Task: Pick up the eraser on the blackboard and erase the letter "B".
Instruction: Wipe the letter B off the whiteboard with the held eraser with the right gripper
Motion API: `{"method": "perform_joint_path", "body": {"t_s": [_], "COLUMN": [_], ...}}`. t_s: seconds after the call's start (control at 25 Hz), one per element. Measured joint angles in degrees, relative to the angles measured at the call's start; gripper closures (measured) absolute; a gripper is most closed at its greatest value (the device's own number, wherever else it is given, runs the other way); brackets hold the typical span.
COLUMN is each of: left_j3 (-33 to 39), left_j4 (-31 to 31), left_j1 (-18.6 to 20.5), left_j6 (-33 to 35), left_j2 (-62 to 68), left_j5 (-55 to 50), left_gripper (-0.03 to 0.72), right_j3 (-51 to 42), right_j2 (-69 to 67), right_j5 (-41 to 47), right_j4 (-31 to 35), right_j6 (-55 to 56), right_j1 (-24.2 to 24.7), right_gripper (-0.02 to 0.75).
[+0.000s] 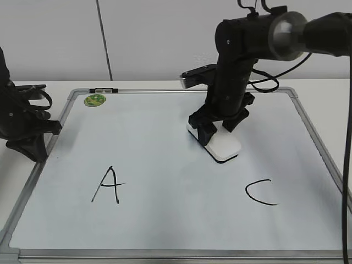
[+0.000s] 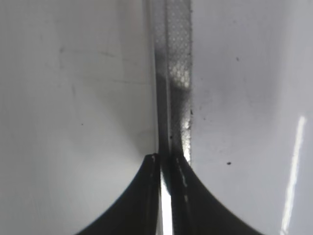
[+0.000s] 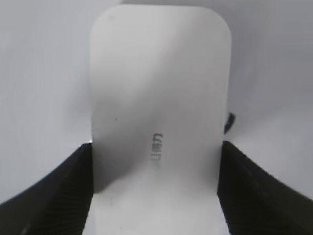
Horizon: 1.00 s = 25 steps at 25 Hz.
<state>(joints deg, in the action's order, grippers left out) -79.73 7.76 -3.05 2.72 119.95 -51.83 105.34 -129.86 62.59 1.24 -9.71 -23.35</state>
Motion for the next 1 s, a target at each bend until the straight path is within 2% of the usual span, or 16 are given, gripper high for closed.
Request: {"method": "perform_joint_path", "body": {"t_s": [0.56, 0.8, 1.0], "left_j3": [0.0, 0.0, 0.0], "left_j4": [0.19, 0.35, 0.35], "left_j1": [0.0, 0.0, 0.0], "left_j6": [0.0, 0.0, 0.0], "left_j2": [0.0, 0.08, 0.08], "left_j5": [0.1, 0.1, 0.1], "left_gripper": [0.678, 0.678, 0.678], "right_j3": [0.13, 0.27, 0.27], "right_j2": [0.0, 0.0, 0.0], "right_j5": [0.37, 0.69, 0.9], "right_j4": [-0.19, 0.2, 0.21], "right_j6": [0.0, 0.0, 0.11], "right_j1": [8.82, 9.32, 6.84], "right_gripper": [0.187, 0.187, 0.187]}}
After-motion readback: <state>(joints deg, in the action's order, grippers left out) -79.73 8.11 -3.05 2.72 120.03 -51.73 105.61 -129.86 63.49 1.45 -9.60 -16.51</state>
